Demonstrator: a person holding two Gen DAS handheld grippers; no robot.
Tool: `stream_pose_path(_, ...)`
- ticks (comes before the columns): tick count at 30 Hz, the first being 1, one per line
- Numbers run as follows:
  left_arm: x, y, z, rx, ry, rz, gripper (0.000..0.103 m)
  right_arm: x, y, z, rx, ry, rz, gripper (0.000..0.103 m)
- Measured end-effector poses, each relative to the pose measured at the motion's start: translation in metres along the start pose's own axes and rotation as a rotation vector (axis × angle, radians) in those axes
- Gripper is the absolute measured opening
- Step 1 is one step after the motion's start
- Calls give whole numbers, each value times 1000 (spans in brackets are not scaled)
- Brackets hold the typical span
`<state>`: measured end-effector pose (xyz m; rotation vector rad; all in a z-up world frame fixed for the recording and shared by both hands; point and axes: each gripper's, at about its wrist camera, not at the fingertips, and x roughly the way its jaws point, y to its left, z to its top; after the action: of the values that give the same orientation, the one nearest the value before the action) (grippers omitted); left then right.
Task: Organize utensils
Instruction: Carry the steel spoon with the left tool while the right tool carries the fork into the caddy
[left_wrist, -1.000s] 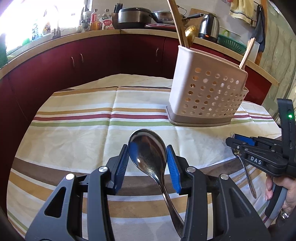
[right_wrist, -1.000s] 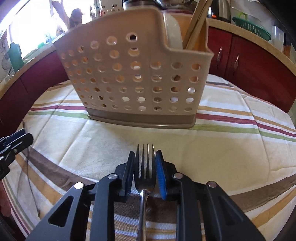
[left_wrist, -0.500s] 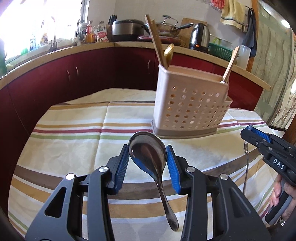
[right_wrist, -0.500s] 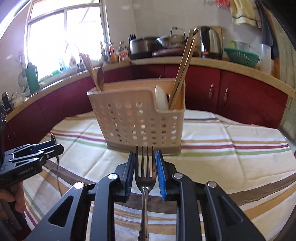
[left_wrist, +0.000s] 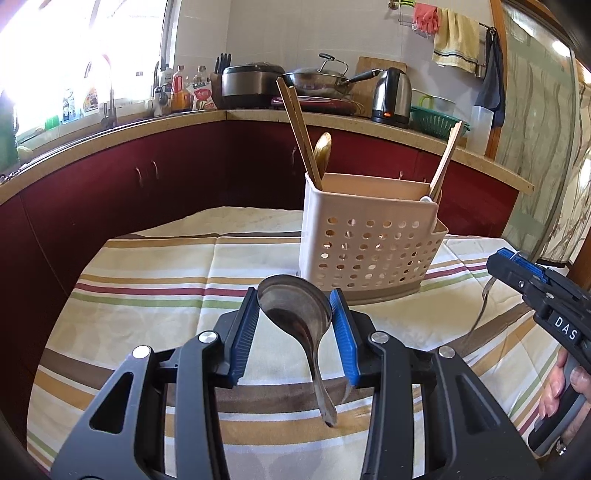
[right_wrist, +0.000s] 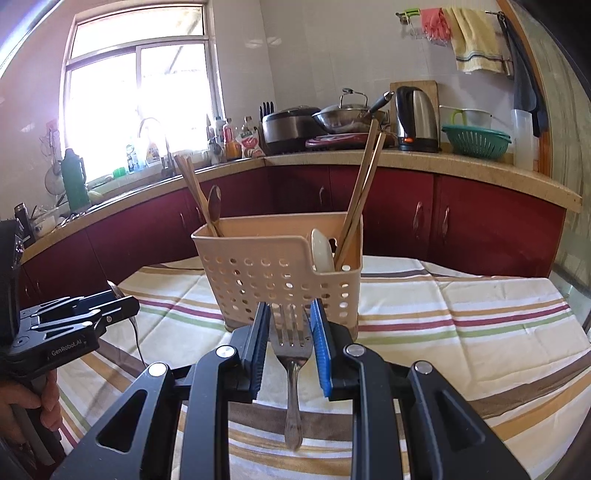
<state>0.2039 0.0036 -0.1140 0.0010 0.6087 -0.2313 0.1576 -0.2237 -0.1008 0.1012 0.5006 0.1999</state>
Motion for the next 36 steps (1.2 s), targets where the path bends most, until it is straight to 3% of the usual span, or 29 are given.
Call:
stream_pose_path(21,-13,1,14,-4,-52,-1,39,-10,7,17,-17,-64,23,24)
stream_pose_path(36,-39,-17,82,43,-204,-72,39,-22,2,80,-7,-202,95,24)
